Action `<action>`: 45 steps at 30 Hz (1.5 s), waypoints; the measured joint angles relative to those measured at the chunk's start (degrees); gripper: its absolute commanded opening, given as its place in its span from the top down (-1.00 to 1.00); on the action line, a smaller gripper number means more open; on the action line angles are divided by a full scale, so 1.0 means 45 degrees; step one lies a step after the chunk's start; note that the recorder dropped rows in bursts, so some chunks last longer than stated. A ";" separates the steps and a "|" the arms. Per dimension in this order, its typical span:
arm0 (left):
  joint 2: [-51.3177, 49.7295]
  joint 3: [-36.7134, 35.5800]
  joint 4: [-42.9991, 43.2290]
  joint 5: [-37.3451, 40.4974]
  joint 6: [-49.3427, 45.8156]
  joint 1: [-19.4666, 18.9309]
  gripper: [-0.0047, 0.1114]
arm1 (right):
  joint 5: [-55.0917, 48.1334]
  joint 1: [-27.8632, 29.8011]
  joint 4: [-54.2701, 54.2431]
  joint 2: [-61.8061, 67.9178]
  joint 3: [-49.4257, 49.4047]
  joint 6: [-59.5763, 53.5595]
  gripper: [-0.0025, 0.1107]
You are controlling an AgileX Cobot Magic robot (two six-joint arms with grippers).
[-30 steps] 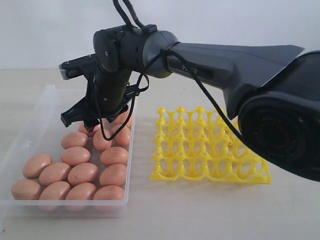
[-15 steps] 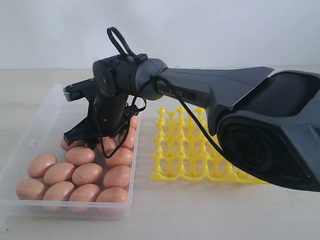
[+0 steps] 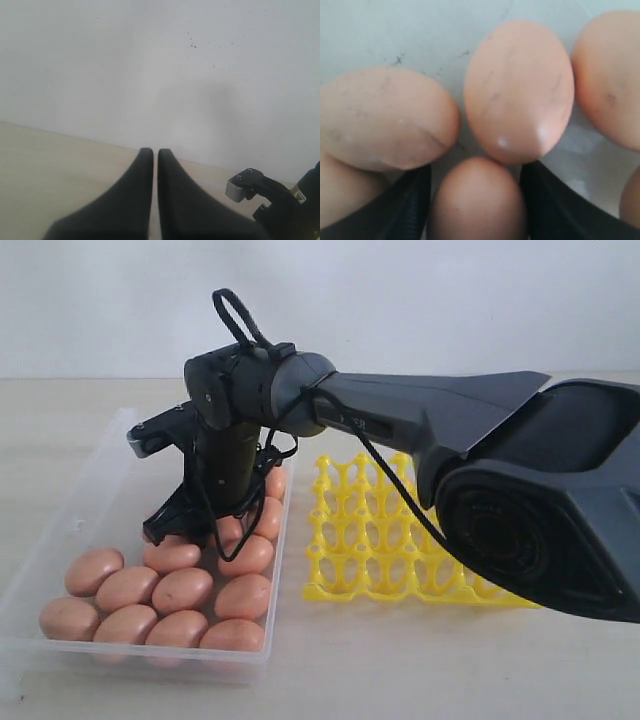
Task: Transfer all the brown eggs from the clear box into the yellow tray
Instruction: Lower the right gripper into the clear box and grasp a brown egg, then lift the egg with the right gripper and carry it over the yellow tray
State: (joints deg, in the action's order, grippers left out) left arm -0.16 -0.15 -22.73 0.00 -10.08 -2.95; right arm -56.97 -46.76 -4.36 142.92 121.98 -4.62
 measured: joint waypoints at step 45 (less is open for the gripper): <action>0.0000 0.0000 0.0000 0.0000 0.0000 0.0000 0.85 | 0.3789 -0.0102 0.2237 -0.4619 -0.1147 0.1954 0.96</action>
State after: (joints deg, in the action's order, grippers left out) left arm -0.16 -0.15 -22.73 0.00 -10.08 -2.95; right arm -39.92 -47.22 5.71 122.14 116.82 4.17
